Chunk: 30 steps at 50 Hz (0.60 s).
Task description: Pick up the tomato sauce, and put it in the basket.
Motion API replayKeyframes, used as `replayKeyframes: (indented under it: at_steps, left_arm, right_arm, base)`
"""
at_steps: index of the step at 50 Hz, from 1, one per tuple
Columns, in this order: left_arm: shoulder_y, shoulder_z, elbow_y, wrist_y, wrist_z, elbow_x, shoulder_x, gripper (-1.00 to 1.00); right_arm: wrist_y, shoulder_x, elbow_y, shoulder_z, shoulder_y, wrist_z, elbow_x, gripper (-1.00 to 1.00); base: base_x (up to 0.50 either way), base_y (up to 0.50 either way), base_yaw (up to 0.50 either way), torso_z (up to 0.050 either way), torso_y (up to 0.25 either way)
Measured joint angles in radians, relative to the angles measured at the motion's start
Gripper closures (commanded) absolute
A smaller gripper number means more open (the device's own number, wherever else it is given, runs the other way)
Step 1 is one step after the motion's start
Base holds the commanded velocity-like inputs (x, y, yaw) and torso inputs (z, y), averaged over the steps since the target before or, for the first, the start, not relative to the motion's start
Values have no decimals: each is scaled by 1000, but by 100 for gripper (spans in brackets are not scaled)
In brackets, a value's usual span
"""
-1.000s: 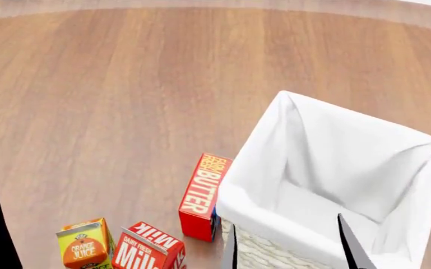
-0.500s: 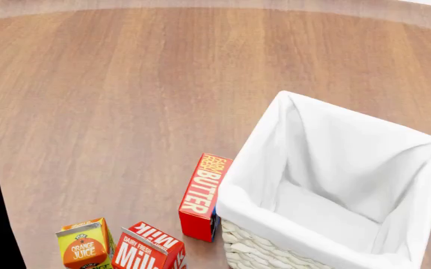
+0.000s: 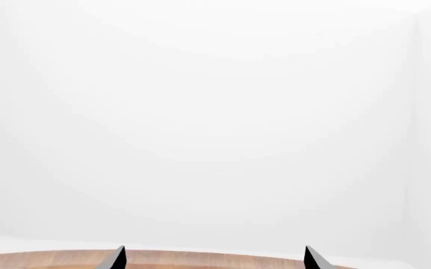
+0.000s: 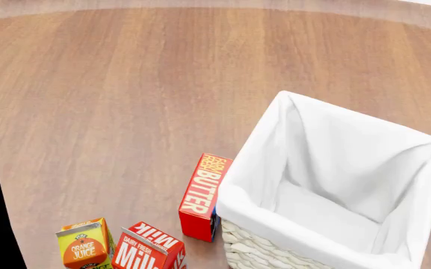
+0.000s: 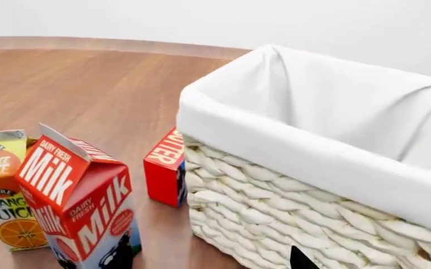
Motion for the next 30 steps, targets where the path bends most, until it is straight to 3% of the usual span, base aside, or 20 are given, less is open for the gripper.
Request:
replayKeyframes:
  at_steps: [30]
  left_arm:
    - [-2,8,-9,12,-20,-8,-18,-100]
  right_arm:
    - [-74,-59,176,12,-31,-53,68,-100]
  base:
    - [0,0,0,0,0]
